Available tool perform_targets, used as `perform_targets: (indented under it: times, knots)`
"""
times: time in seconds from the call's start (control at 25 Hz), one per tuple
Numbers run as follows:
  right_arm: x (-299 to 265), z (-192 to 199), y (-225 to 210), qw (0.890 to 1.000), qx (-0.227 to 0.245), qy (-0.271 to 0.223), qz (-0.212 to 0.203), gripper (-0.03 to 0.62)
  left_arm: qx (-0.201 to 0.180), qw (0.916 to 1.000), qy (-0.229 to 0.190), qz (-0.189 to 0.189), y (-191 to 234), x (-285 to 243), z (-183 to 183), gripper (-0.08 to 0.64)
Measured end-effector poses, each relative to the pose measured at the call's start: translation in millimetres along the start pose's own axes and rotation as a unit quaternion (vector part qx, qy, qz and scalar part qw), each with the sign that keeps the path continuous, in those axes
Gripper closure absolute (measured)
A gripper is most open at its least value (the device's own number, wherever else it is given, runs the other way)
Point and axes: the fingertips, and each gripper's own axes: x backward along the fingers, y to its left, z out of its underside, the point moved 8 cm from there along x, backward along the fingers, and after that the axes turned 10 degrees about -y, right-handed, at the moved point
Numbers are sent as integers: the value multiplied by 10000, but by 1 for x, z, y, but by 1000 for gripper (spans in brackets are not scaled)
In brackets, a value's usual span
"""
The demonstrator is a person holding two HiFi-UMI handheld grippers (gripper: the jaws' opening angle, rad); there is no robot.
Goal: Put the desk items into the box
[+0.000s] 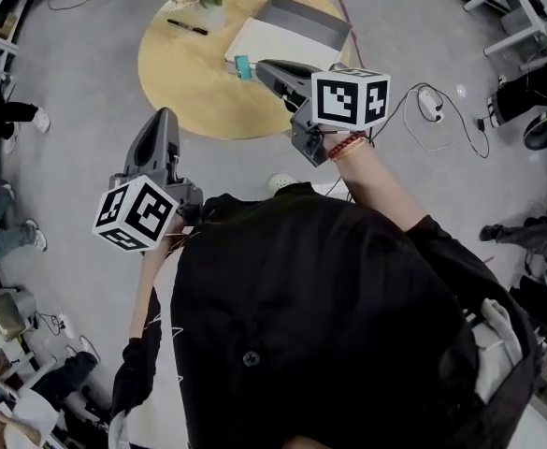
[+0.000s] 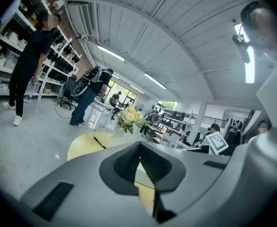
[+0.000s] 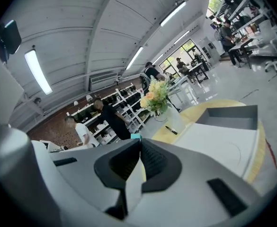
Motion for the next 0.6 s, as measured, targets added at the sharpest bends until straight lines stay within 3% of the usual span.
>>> perform_targets:
  times: [0.2, 0.6]
  knots:
    - [30, 5, -9, 9987, -4, -205, 458, 580, 114, 9991, 206, 350, -6, -1, 14, 550]
    - [59, -5, -34, 9957, -42, -391, 843, 580, 245, 9984, 323, 398, -16, -15, 23, 549]
